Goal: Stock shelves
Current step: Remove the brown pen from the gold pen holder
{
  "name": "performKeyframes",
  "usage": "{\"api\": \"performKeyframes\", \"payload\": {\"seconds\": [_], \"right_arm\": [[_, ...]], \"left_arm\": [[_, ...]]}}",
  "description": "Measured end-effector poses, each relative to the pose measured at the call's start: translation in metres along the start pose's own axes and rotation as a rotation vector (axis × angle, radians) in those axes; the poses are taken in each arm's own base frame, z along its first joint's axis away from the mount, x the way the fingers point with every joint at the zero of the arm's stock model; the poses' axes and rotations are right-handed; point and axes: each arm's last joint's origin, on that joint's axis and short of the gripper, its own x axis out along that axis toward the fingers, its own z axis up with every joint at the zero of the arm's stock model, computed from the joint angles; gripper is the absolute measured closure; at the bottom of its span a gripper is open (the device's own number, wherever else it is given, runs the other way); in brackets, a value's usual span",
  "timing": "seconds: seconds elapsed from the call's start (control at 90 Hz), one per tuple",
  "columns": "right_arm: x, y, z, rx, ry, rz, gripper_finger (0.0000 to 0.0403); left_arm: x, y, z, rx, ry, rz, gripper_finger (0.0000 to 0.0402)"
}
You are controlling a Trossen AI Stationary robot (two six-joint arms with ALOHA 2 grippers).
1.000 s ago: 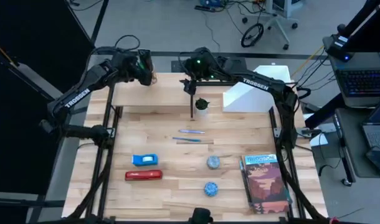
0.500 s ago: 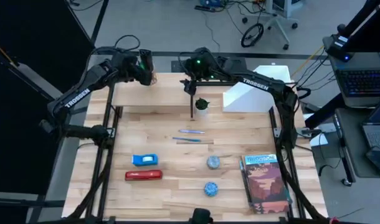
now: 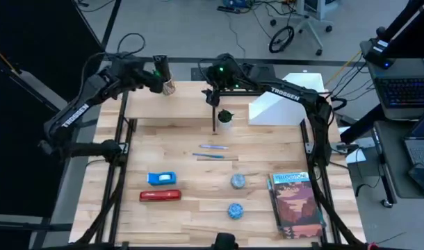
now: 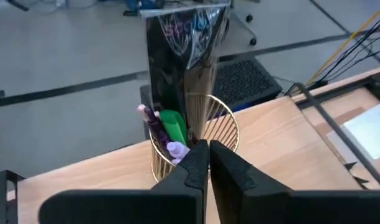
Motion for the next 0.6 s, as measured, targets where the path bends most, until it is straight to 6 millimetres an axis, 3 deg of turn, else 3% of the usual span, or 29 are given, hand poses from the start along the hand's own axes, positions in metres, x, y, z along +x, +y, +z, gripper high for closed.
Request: {"api": "performKeyframes", "payload": {"seconds": [0.4,0.6], "right_arm": [[0.0,-0.0002,0.0009,-0.026,-0.01,-0.002,0.0147],[0.0,-0.0002,0.0008,-0.043,-0.008,-0.002,0.0147]], "left_arm": [[-0.0063,-0.0036,0.006,0.072,-0.062,-0.106,0.0396],[-0.0064,-0.0057,0.0074,0.142,-0.074,-0.161,0.0318]]}}
